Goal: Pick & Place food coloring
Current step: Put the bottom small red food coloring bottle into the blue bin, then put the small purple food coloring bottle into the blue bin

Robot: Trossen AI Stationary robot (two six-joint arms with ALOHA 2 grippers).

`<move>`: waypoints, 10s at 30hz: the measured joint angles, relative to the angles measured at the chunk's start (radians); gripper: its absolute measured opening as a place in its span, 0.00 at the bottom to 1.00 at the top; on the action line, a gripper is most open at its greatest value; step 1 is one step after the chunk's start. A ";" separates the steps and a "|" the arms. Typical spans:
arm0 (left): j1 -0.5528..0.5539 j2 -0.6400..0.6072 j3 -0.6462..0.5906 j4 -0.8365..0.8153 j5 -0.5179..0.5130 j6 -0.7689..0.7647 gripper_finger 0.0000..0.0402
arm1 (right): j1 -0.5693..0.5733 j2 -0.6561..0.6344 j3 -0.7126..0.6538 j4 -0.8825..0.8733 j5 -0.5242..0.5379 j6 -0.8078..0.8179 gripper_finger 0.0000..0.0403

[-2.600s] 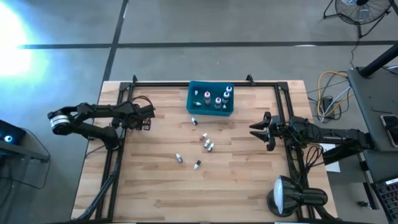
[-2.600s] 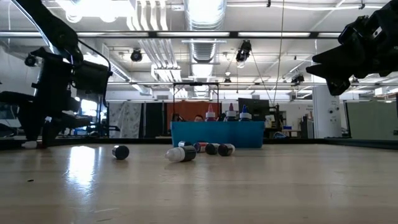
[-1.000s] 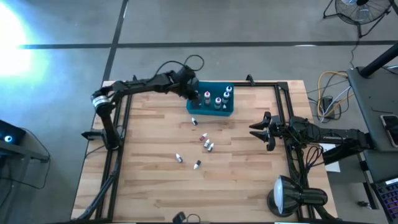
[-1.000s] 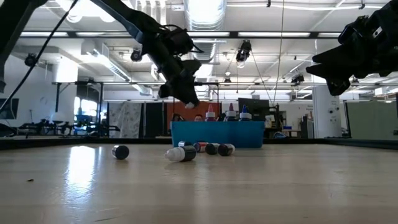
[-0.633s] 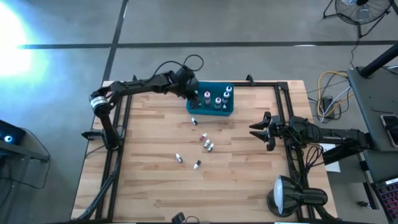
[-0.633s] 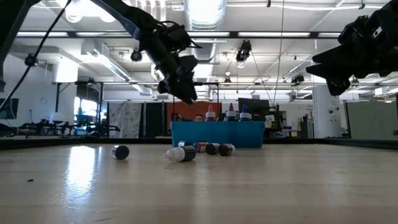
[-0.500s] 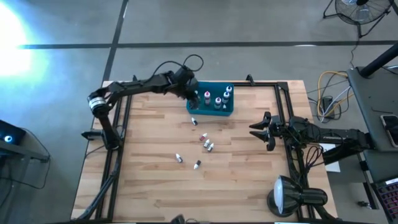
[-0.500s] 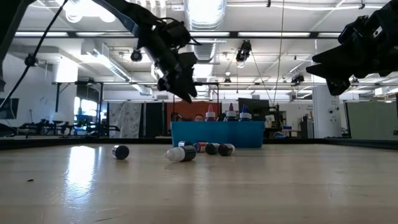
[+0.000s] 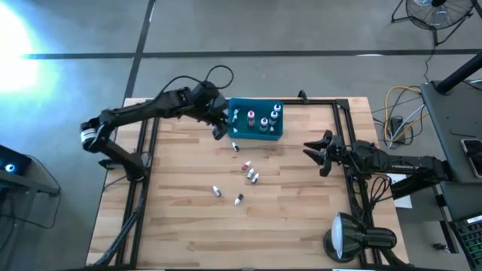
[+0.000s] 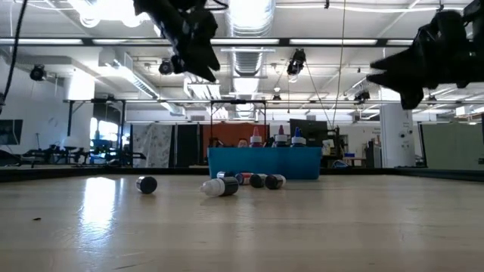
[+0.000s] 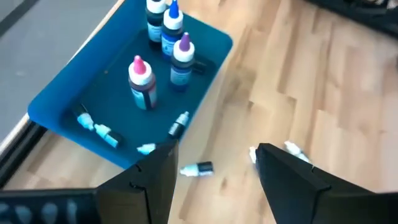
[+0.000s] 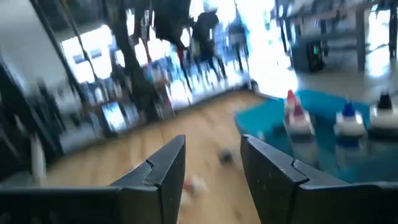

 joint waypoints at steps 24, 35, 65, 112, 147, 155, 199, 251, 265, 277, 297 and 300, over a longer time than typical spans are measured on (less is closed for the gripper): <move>-0.072 -0.436 -0.560 0.042 0.001 -0.516 0.48 | -0.001 0.118 0.001 0.661 0.263 0.704 0.37; -0.085 -0.478 -0.629 0.114 -0.007 -0.626 0.48 | 0.007 0.569 0.156 0.425 0.037 0.971 0.37; -0.134 -0.475 -0.630 0.133 -0.230 -0.746 0.48 | 0.068 1.422 0.883 -0.575 -0.344 -0.406 0.36; -0.159 -0.480 -0.718 0.098 -0.180 -0.675 0.48 | 0.137 1.856 1.213 -0.646 -0.156 -0.923 0.44; -0.161 -0.484 -0.718 0.110 -0.157 -0.690 0.48 | 0.138 1.868 1.255 -0.646 -0.163 -0.545 0.28; -0.161 -0.484 -0.720 0.110 -0.157 -0.681 0.48 | 0.138 1.865 1.258 -0.693 -0.163 -0.465 0.14; -0.187 -0.484 -0.727 0.112 -0.152 -0.587 0.48 | 0.095 1.708 1.354 -0.881 -0.184 -0.267 0.24; -0.189 -0.484 -0.727 0.108 -0.149 -0.597 0.48 | 0.167 1.909 1.311 -0.768 -0.129 -0.254 0.10; -0.189 -0.484 -0.727 0.105 -0.148 -0.571 0.48 | 0.046 1.621 1.311 -0.822 0.211 0.077 0.11; -0.189 -0.484 -0.727 0.111 -0.143 -0.570 0.48 | -0.256 1.608 1.328 -0.686 -0.112 0.265 0.12; -0.189 -0.475 -0.727 0.110 -0.110 -0.570 0.48 | -0.222 1.606 1.376 -0.670 -0.096 0.144 0.49; -0.203 -0.465 -0.727 0.109 -0.036 -0.407 0.48 | -0.168 1.599 1.381 -0.704 -0.120 0.049 0.50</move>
